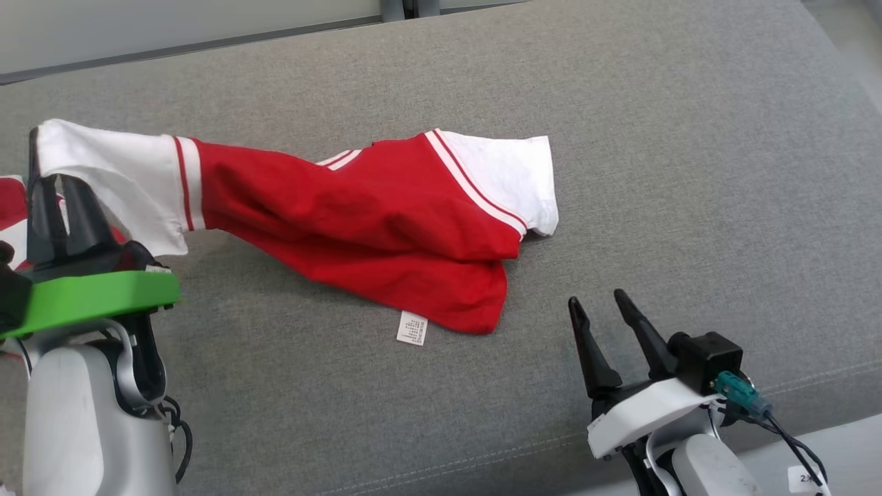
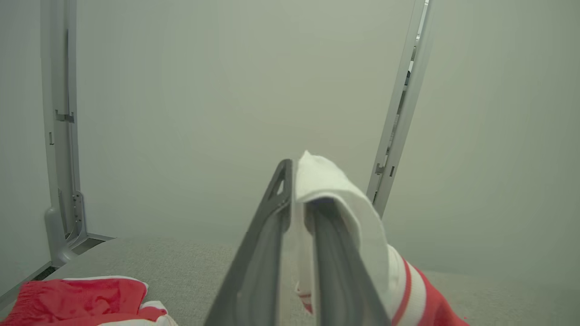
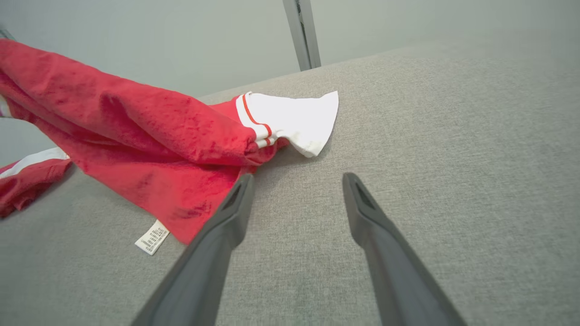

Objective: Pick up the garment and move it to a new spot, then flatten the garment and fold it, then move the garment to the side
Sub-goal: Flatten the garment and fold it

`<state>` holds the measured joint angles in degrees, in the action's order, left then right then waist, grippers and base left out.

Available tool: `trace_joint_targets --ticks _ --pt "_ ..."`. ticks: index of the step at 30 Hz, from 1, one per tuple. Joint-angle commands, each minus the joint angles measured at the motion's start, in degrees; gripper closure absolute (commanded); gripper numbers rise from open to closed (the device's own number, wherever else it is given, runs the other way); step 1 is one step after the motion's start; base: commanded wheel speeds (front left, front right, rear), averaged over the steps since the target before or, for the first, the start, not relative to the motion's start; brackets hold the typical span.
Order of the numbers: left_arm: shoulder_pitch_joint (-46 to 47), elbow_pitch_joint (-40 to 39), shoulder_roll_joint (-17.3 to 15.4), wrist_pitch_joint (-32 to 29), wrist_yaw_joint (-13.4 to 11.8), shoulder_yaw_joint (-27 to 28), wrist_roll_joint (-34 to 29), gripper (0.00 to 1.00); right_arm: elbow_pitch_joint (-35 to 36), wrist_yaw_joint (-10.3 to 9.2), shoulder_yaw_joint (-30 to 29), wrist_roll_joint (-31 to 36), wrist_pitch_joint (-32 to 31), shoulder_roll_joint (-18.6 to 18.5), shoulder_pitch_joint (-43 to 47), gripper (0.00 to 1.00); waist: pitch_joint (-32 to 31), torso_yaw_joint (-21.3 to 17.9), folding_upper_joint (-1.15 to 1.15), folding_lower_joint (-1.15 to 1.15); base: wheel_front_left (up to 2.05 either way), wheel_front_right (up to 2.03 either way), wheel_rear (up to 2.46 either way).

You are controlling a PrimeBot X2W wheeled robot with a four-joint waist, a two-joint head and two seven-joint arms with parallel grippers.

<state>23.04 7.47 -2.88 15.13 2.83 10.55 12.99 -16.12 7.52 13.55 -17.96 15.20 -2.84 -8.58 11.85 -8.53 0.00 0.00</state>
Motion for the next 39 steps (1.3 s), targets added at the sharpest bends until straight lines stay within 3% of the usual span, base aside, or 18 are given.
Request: trace_joint_targets --ticks 1,10,13,24,25,27,33,39 --pt "-1.4 -0.5 -0.1 0.0 0.1 -0.1 -0.2 0.0 -0.6 -0.06 0.6 -0.4 0.0 -0.1 -0.6 0.0 -0.4 0.8 0.0 0.0 0.0 0.0 0.0" --pt "-9.6 -4.8 -0.1 0.0 -0.8 -3.0 -2.9 0.0 -5.5 -0.06 5.8 -7.3 0.0 -0.1 -1.7 0.0 -2.1 4.4 0.0 0.0 0.0 0.0 0.0" --pt "-13.5 -7.6 0.0 0.0 -1.4 -7.0 -3.1 0.0 -8.6 -0.06 8.7 -10.3 0.0 -0.1 -3.0 0.0 -2.8 7.0 0.0 0.0 0.0 0.0 0.0" --pt "-17.8 -10.6 -0.1 0.0 -4.5 -15.4 -2.0 0.0 -20.9 -0.06 12.5 -9.1 0.0 -0.1 -8.8 0.0 -4.0 13.4 0.0 0.0 0.0 0.0 0.0" --pt "-17.8 -10.6 -0.1 0.0 -4.6 -15.7 -2.3 0.0 -21.7 -0.06 12.4 -8.8 0.0 -0.1 -9.3 0.07 -4.1 13.7 0.0 0.0 0.0 0.0 0.0" --pt "-17.8 -10.7 -0.1 0.0 -5.1 -15.9 -2.5 0.0 -22.7 -0.06 12.2 -7.9 0.0 -0.1 -9.8 1.0 -4.2 14.2 0.0 0.0 0.0 0.0 0.0" --pt "-18.8 -10.8 -0.1 0.0 -5.9 -15.2 -2.5 0.0 -21.3 -0.06 7.0 -5.5 0.0 -0.2 -9.6 1.0 -4.7 13.8 0.0 0.0 0.0 0.0 0.0" --pt "-19.2 -10.2 -0.1 0.0 -5.6 -15.7 -2.2 0.0 -13.8 -0.06 -0.7 -1.9 0.0 -2.4 -9.3 1.0 -5.4 11.4 0.0 0.0 0.0 0.0 0.0"
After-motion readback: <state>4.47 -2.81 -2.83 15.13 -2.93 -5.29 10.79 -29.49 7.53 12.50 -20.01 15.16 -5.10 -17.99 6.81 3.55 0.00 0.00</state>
